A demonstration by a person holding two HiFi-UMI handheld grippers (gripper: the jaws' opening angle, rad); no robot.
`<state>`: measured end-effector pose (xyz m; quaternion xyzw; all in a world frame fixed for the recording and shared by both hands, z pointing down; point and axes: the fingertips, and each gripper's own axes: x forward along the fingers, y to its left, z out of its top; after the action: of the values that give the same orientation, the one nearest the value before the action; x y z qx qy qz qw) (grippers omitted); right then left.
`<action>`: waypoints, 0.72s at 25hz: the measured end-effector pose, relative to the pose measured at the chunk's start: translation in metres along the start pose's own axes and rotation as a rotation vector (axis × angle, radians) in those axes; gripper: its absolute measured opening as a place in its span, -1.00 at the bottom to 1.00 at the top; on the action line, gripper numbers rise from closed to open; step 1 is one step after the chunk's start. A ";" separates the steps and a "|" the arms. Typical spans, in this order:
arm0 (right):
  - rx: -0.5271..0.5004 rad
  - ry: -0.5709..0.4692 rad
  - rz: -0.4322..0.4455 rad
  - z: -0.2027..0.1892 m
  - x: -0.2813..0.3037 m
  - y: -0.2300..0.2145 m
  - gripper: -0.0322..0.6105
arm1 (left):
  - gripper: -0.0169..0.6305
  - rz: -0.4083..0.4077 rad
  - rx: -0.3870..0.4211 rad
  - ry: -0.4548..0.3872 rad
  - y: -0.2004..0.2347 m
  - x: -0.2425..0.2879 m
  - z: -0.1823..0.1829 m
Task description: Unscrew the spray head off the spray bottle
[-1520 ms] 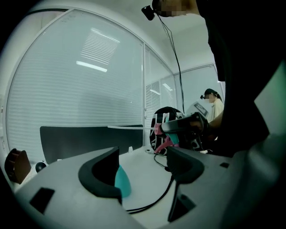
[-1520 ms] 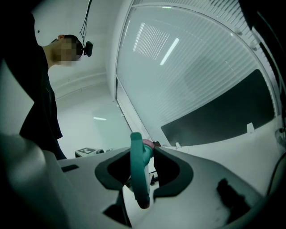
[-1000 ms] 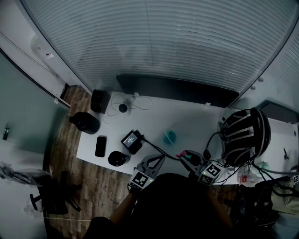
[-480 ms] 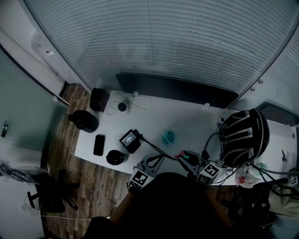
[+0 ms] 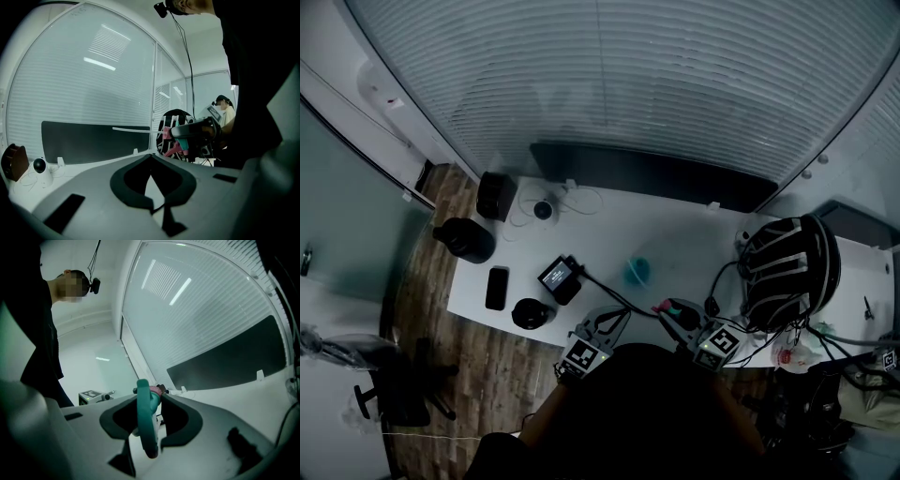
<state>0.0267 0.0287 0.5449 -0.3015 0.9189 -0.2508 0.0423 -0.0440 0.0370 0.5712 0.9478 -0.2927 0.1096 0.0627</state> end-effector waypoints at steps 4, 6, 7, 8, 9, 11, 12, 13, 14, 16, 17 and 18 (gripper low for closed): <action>-0.023 0.033 -0.014 -0.007 0.003 -0.001 -0.50 | -0.93 -0.032 -0.002 0.010 -0.005 0.005 -0.002; -0.036 0.075 -0.035 -0.013 0.002 -0.004 -0.50 | -0.93 -0.048 0.002 0.007 -0.007 0.007 -0.003; -0.044 0.088 -0.042 -0.013 0.002 -0.004 -0.50 | -0.93 -0.055 0.003 0.005 -0.008 0.008 -0.003; -0.055 0.095 -0.046 -0.014 0.003 -0.004 -0.50 | -0.93 -0.061 0.006 0.006 -0.008 0.009 -0.004; -0.072 0.107 -0.050 -0.015 0.004 -0.006 -0.50 | -0.93 -0.065 0.012 0.008 -0.006 0.010 -0.004; -0.097 0.129 -0.053 -0.017 0.006 -0.009 -0.50 | -0.93 -0.070 0.021 0.009 -0.002 0.013 -0.006; -0.094 0.130 -0.049 -0.016 0.007 -0.008 -0.50 | -0.93 -0.074 0.018 0.007 -0.002 0.015 -0.008; -0.090 0.134 -0.048 -0.016 0.007 -0.007 -0.50 | -0.93 -0.079 0.011 0.004 -0.003 0.016 -0.010; -0.089 0.142 -0.052 -0.017 0.007 -0.007 -0.50 | -0.93 -0.082 0.003 0.001 -0.004 0.016 -0.012; -0.087 0.157 -0.063 -0.021 0.007 -0.008 -0.50 | -0.93 -0.088 -0.005 -0.004 -0.003 0.017 -0.013; -0.085 0.157 -0.063 -0.022 0.009 -0.008 -0.50 | -0.93 -0.090 -0.004 -0.004 -0.003 0.017 -0.013; -0.088 0.157 -0.062 -0.022 0.011 -0.006 -0.50 | -0.93 -0.094 -0.003 -0.003 -0.002 0.018 -0.014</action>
<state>0.0159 0.0271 0.5679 -0.3106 0.9198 -0.2344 -0.0508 -0.0310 0.0312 0.5887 0.9605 -0.2484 0.1048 0.0689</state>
